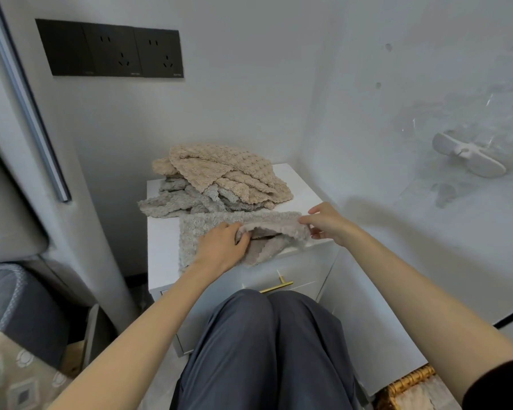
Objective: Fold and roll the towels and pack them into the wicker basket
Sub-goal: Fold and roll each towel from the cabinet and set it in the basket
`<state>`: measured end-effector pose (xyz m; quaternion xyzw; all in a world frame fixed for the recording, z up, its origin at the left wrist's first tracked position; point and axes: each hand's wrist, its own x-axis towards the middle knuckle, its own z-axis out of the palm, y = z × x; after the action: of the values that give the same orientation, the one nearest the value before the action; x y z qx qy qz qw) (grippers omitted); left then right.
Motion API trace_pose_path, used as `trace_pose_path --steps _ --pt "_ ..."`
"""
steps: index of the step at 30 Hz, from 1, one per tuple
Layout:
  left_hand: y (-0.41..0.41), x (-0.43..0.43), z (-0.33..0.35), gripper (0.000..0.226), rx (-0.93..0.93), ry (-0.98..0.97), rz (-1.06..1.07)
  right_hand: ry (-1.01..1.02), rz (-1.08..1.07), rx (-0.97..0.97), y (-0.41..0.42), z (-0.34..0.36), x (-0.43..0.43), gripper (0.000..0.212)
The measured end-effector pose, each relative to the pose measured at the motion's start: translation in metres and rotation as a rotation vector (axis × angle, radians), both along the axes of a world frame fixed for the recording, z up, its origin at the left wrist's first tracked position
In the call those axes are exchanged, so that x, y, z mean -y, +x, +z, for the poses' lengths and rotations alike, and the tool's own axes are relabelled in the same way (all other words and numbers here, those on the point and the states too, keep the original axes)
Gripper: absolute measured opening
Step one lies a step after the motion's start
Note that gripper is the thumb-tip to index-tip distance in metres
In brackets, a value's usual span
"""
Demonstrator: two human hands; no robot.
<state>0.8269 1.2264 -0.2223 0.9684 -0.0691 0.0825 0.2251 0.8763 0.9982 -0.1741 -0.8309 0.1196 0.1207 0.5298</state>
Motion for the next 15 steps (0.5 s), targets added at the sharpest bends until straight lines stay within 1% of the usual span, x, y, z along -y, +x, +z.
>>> trace_pose_path --steps 2,3,4,6,8,10,13,15 --pt "0.002 0.001 0.002 0.039 -0.013 -0.036 0.008 0.107 -0.036 0.031 0.002 0.006 0.000 0.029" --pt "0.002 0.002 0.003 0.043 -0.023 -0.048 0.011 0.146 -0.027 0.027 0.003 0.007 0.000 0.019" --pt "0.003 0.002 0.004 0.048 -0.034 -0.059 0.016 0.170 -0.004 0.022 0.002 0.008 -0.001 0.014" --pt "0.005 0.002 0.005 0.052 -0.056 -0.094 0.027 0.174 0.031 0.057 0.003 0.006 -0.004 0.018" --pt "0.007 0.001 0.004 0.055 -0.076 -0.129 0.029 0.161 0.019 0.111 0.002 0.000 -0.007 0.010" --pt "0.008 -0.001 0.004 0.055 -0.085 -0.150 0.031 0.088 0.076 0.110 -0.001 -0.007 -0.010 0.022" --pt "0.008 -0.003 0.004 0.054 -0.097 -0.165 0.030 -0.179 0.262 0.164 -0.004 -0.017 -0.014 0.018" --pt "0.007 -0.002 0.004 0.054 -0.102 -0.166 0.025 -0.253 0.307 0.213 -0.004 -0.018 -0.015 0.017"
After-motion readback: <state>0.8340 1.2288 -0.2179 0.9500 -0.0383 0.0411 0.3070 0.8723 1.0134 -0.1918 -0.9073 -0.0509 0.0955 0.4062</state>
